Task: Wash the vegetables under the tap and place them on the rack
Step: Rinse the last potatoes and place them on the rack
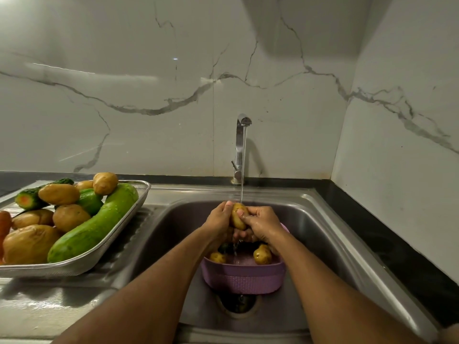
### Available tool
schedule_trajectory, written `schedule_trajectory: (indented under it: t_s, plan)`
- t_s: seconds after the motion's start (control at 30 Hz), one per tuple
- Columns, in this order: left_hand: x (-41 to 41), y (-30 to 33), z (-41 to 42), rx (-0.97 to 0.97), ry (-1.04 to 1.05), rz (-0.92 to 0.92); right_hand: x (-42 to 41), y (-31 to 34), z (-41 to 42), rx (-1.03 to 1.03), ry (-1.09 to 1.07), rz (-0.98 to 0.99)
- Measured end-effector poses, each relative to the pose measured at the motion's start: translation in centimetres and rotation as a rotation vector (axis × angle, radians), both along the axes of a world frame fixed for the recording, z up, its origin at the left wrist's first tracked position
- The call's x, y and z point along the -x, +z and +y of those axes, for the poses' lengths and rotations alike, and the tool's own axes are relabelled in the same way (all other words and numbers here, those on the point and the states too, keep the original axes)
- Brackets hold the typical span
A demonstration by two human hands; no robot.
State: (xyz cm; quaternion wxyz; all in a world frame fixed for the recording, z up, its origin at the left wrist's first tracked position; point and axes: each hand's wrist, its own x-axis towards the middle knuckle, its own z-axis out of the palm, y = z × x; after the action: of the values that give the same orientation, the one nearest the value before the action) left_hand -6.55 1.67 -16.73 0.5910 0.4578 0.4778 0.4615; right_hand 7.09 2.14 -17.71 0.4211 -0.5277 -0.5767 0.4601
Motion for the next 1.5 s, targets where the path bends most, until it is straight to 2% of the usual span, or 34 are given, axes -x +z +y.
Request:
schedule_trajectory:
  t_s: [0.1, 0.17, 0.23, 0.33, 0.53, 0.83, 1.1, 1.23, 1.33, 1.43, 1.5]
  plan:
    - [0.0, 0.6, -0.5, 0.012, -0.140, -0.056, -0.5, -0.2, 0.4, -0.008, -0.062, 0.033]
    - [-0.1, 0.5, -0.5, -0.017, -0.155, -0.020, -0.7, -0.2, 0.4, 0.000, -0.057, 0.055]
    - [-0.6, 0.2, -0.3, -0.072, -0.057, 0.046, -0.5, 0.1, 0.2, 0.017, -0.032, 0.083]
    - [-1.2, -0.4, 0.2, -0.119, 0.180, 0.094, 0.1, 0.7, 0.0, -0.013, -0.020, 0.001]
    - [-1.0, -0.4, 0.1, 0.036, 0.287, -0.018, 0.0, 0.6, -0.4, 0.030, 0.041, 0.057]
    - [-0.1, 0.0, 0.2, 0.038, -0.023, -0.116, -0.7, 0.1, 0.1, 0.035, -0.059, 0.149]
    - [0.0, -0.3, 0.5, 0.019, -0.116, -0.109, -0.5, 0.0, 0.4, 0.076, -0.117, 0.162]
    - [0.1, -0.5, 0.5, -0.014, -0.164, -0.047, -0.7, 0.4, 0.0, 0.127, -0.144, 0.201]
    - [-0.3, -0.9, 0.5, -0.107, -0.057, 0.124, -0.4, 0.2, 0.0, 0.151, -0.140, 0.176]
    - [-0.7, -2.0, 1.0, -0.241, 0.064, 0.358, 0.1, -0.1, 0.4, 0.079, -0.144, -0.026]
    - [-0.7, -2.4, 1.1, -0.260, 0.082, 0.427, 0.2, -0.2, 0.7, -0.025, -0.135, -0.194]
